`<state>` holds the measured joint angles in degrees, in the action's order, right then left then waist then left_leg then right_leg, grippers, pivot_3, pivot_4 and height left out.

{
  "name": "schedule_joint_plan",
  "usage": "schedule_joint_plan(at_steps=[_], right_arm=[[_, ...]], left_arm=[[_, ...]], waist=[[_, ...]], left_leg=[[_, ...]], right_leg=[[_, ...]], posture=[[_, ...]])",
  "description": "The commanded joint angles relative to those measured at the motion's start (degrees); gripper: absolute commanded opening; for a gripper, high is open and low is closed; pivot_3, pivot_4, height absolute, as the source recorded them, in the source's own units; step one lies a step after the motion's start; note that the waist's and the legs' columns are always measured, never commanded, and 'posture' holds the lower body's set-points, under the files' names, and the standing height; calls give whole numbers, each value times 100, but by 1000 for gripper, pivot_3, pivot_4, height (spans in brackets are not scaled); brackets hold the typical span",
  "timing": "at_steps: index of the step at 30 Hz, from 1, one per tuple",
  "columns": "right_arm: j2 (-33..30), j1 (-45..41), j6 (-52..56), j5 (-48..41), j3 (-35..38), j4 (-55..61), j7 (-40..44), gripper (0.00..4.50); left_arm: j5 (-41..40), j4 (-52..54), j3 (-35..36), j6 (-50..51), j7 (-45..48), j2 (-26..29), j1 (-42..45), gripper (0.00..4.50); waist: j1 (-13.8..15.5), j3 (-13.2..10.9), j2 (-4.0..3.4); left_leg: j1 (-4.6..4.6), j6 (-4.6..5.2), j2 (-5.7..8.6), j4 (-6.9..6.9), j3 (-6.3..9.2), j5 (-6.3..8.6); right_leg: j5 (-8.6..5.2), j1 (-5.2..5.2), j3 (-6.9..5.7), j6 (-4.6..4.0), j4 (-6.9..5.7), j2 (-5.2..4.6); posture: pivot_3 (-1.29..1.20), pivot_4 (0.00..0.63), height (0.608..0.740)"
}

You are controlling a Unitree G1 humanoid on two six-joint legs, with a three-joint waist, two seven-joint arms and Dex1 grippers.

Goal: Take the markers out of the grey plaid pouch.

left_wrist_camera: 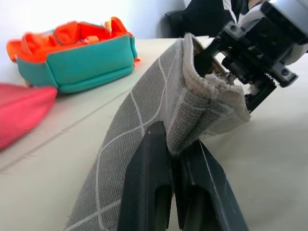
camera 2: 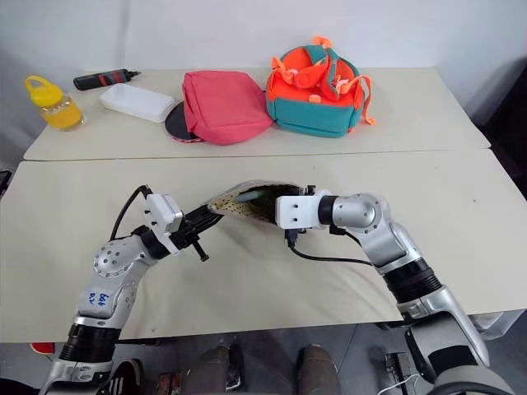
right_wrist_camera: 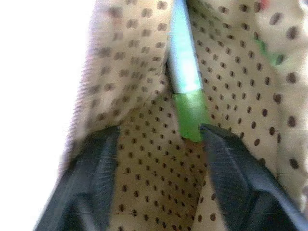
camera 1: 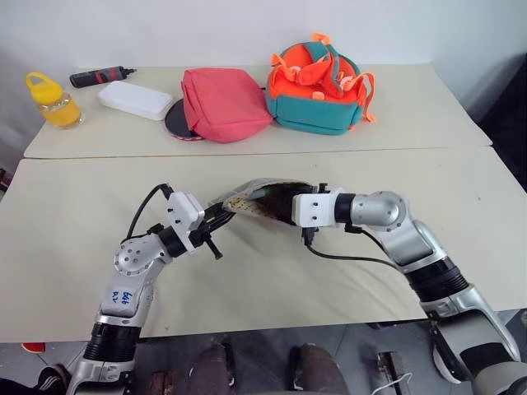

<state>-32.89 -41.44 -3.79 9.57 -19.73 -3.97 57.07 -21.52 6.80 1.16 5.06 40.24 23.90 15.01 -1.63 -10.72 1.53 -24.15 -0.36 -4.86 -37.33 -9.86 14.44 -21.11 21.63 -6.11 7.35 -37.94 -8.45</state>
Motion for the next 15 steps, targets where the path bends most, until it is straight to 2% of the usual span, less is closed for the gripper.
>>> schedule_joint_plan(at_steps=[1, 6, 11, 15], right_arm=[[-192, -415, 596, -590, 183, 524, 767, 2798], [-603, -1086, 1163, -835, 181, 437, 1618, 2798], [-602, -1337, 1576, -559, -250, 346, 1930, 2798], [-429, -1206, 1293, -72, -667, -14, 1727, 2798]], left_arm=[[-863, 470, 150, 928, 47, -42, 28, 0], [-1795, 711, 293, 2125, -149, -206, 165, 0], [-1918, 778, 114, 2628, -326, -390, 102, 0], [-1796, 738, 76, 2619, -398, -599, -56, 0]], waist=[[1, 0, 0], [4, -1, -2], [4, -1, -2], [2, -1, -1]], left_leg=[[0, 0, 0, -1, 2, 0], [-1, 1, 0, -4, 4, 0], [1, 1, 0, -4, 5, 0], [0, 1, 1, -4, 3, 0]], right_leg=[[0, 0, -1, 0, -1, 0], [0, -2, 0, 0, 0, 0], [0, -4, -2, 0, 1, 0], [0, -4, -1, 0, 4, 0]], posture=[[0, 150, 740], [0, 150, 740], [0, 150, 740], [0, 150, 740]])
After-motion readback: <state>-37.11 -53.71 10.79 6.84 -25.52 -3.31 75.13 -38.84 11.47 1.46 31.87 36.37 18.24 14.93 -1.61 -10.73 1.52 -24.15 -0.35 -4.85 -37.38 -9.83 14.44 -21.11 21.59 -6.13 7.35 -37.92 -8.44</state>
